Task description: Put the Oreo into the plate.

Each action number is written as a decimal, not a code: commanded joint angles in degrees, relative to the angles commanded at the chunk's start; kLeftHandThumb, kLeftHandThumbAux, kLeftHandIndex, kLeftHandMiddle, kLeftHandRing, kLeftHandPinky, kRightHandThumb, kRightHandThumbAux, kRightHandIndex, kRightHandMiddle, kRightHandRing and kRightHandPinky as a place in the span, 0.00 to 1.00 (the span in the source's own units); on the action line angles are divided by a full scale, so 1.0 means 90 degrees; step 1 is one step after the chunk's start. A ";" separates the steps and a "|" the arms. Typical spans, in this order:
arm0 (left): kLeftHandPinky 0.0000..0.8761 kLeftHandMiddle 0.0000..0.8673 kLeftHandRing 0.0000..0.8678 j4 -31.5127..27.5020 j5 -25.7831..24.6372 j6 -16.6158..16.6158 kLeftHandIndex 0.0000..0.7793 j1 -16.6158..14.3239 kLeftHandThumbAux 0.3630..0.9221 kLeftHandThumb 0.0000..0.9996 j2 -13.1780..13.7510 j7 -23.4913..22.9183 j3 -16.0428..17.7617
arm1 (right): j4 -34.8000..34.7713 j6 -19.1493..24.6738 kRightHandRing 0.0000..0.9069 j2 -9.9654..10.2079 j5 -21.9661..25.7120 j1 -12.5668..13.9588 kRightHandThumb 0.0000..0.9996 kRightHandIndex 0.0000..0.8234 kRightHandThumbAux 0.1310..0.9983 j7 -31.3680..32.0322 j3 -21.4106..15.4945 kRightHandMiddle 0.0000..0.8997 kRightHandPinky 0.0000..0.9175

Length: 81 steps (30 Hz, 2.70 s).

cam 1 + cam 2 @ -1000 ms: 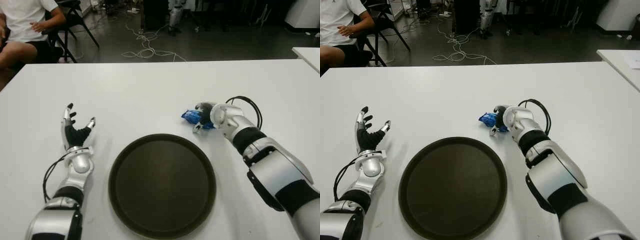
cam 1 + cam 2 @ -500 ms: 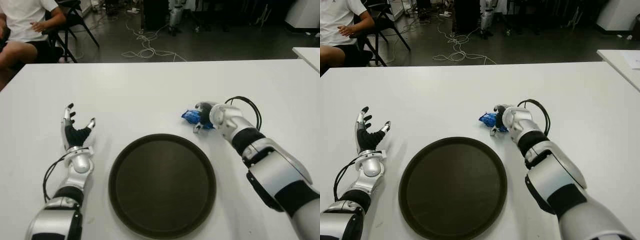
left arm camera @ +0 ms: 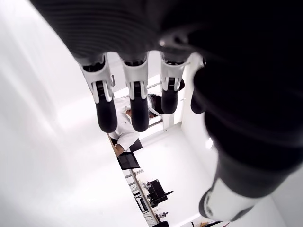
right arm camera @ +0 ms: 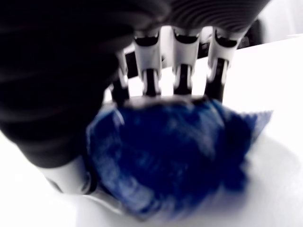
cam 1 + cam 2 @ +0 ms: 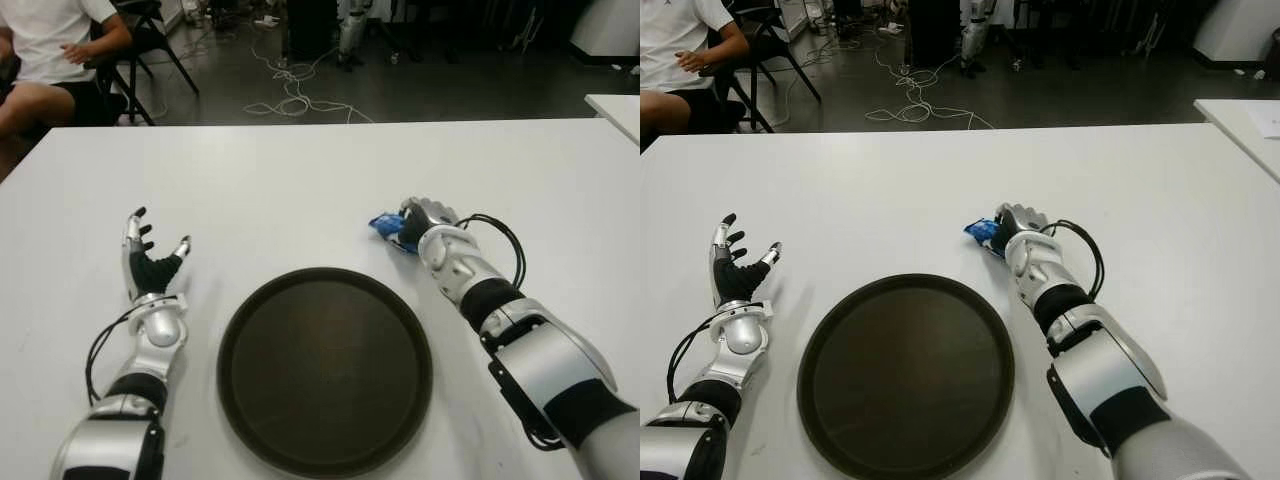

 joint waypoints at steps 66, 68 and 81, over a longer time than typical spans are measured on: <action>0.20 0.12 0.15 0.0004 0.0083 0.0149 0.13 -0.0017 0.75 0.21 0.0007 0.0057 -0.0040 | -0.1338 -0.1450 0.89 -0.0058 0.1525 0.0637 0.70 0.53 0.68 -0.0074 -0.1529 0.90 0.89; 0.20 0.12 0.15 -0.0001 0.0087 0.0176 0.13 -0.0017 0.75 0.22 0.0007 0.0074 -0.0048 | -0.1891 -0.1435 0.90 -0.0040 0.1666 0.0846 0.70 0.53 0.68 0.0094 -0.1593 0.91 0.89; 0.15 0.11 0.12 -0.0048 0.0015 0.0249 0.12 -0.0009 0.74 0.24 -0.0009 -0.0010 -0.0038 | -0.4265 -0.1287 0.91 0.0085 0.2673 0.1863 0.71 0.54 0.68 0.1422 -0.1969 0.91 0.90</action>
